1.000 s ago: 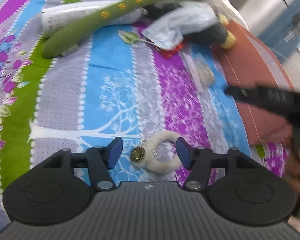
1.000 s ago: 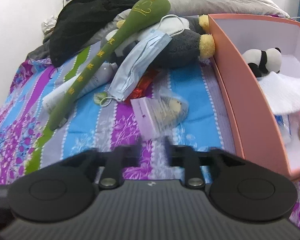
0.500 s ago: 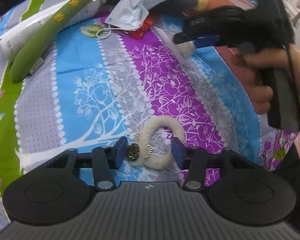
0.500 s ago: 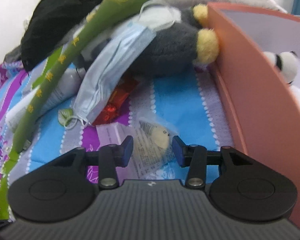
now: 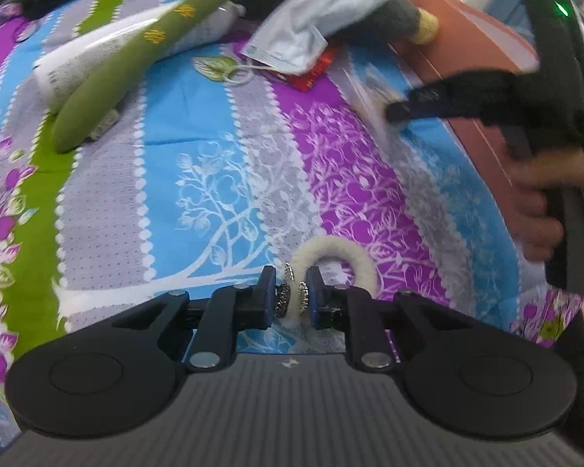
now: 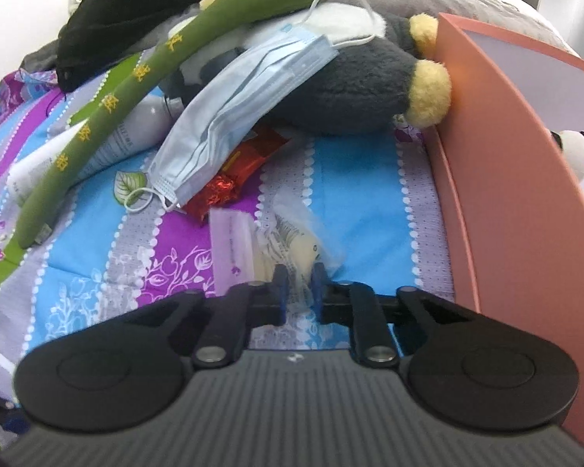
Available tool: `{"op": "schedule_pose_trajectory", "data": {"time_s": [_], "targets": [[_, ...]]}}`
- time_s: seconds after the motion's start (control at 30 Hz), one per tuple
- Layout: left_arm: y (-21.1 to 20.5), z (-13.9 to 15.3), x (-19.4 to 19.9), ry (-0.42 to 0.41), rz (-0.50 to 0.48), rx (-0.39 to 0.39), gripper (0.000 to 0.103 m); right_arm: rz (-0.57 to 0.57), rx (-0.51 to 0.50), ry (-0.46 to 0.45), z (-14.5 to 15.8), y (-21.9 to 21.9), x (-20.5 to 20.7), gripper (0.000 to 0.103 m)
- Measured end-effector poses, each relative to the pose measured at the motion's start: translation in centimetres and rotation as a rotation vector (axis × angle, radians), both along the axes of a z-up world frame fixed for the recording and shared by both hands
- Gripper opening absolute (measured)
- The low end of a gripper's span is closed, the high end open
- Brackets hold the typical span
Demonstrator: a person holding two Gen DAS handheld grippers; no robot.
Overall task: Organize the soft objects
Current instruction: 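Grip the white ring with the left tool while the right tool grasps the clear bag, then lift the white ring with the left tool while the right tool carries the clear bag over the box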
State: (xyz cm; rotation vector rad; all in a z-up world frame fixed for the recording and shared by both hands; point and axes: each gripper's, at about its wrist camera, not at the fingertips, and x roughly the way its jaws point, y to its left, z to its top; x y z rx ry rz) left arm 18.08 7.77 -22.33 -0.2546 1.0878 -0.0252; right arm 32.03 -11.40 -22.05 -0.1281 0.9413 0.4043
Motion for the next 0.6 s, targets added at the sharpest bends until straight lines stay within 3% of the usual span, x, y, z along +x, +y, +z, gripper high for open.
{"op": "schedule_pose_trajectory", "data": {"time_s": [0.17,0.6], "targets": [[0.6,1.1,-0.8,-0.032,0.072,-0.008,0.019,0.006,0.008,-0.027,1.6,-0.8,-1.7,0.012],[-0.5,3.4,-2.4,-0.084,0.138,-0.015,0.019,0.015,0.029,-0.027,3.6,-3.7,-8.7,0.012]]}}
